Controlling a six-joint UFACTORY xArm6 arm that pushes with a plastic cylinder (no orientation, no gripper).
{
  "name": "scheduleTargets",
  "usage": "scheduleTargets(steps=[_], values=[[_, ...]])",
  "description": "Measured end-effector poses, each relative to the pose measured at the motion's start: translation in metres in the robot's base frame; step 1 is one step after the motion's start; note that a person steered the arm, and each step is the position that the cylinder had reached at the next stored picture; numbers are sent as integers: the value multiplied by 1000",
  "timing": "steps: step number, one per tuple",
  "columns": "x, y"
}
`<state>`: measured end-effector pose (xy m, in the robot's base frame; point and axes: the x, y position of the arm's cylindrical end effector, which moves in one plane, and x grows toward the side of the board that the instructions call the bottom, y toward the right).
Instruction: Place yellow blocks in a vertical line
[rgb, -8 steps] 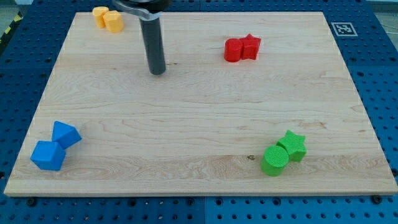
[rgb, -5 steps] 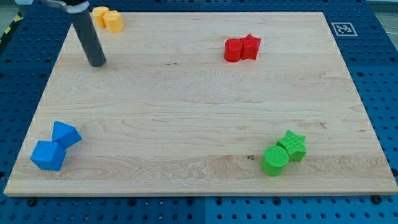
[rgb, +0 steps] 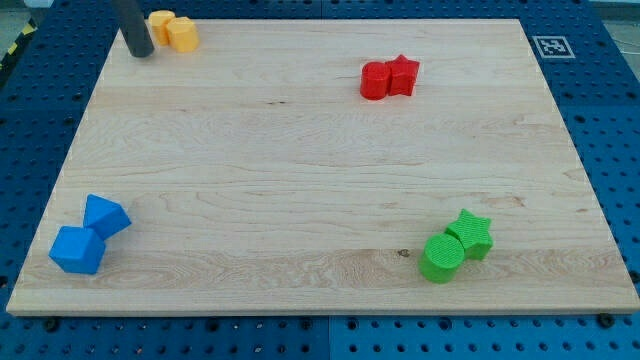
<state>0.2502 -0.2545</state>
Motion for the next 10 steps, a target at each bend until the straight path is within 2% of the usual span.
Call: scheduleTargets(steps=[1,2,3,5,8,10], values=[[-9,-11],[-26,-48],[-27,-50],[-59,-45],[-59,-32],[-59,11]])
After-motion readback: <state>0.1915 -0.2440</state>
